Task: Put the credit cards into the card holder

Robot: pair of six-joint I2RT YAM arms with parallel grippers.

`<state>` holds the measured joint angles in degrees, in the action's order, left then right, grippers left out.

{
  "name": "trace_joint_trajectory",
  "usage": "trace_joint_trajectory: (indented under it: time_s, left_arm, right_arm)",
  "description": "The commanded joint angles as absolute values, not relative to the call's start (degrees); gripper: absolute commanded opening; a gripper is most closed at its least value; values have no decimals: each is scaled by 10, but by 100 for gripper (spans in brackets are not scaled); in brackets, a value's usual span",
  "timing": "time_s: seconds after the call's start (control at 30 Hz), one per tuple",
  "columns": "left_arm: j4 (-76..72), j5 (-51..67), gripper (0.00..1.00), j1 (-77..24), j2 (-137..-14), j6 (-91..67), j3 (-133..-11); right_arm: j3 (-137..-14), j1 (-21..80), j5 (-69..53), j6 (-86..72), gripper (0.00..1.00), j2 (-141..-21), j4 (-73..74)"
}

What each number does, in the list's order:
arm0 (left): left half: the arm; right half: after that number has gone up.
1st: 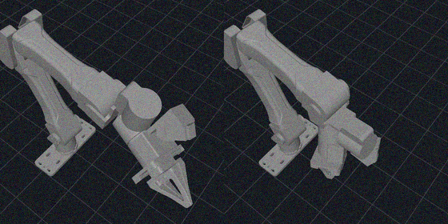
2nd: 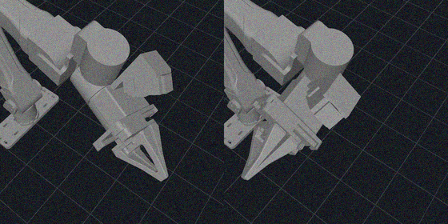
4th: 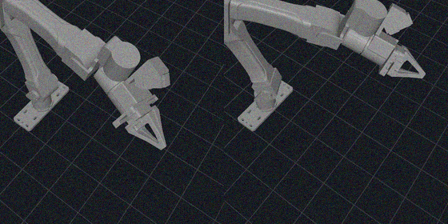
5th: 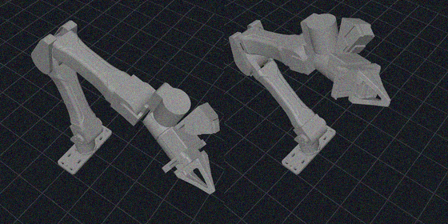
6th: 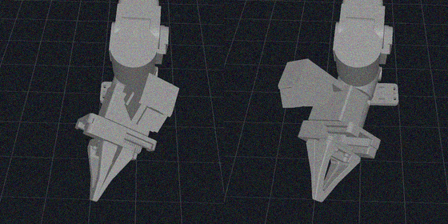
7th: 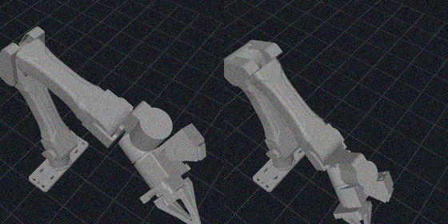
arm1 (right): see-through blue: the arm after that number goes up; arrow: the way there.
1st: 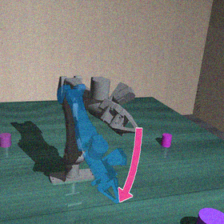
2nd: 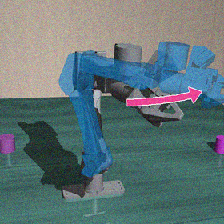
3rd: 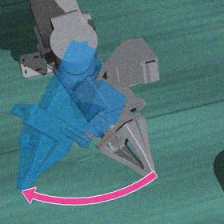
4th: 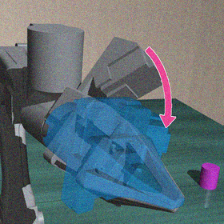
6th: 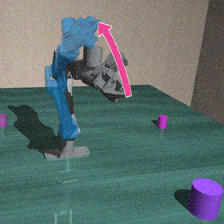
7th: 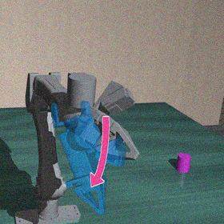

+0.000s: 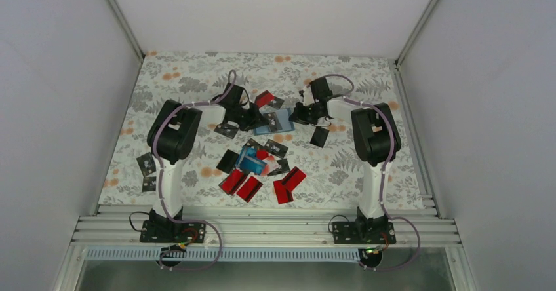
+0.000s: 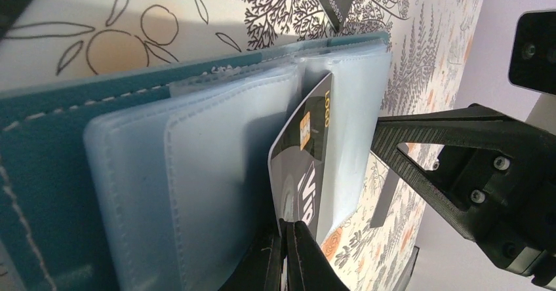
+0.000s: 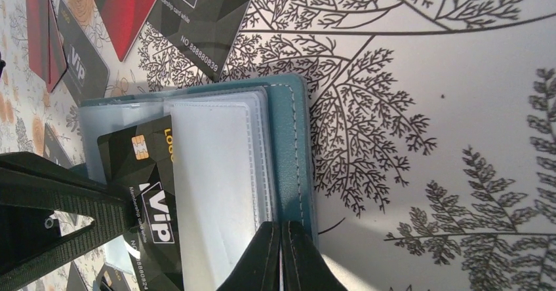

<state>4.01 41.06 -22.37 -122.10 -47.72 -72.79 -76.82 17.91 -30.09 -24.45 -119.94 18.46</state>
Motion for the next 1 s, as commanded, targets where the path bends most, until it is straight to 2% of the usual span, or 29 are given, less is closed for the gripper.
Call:
trace_joint_trajectory:
  time_s: [0.0,0.43,0.97]
  left_arm:
    - [60,388,2,-228,-1225,-495,-720]
    - [174,438,2,-229,-1292,-361,-829]
    - [291,435,2,-240,-1356,-251,-952]
  right_arm:
    - [-757,192,-300,-247,4,-1205,184]
    - [-769,194,-303,-237,4,-1211,191]
    - [-790,195,-307,-220,5,-1219,199]
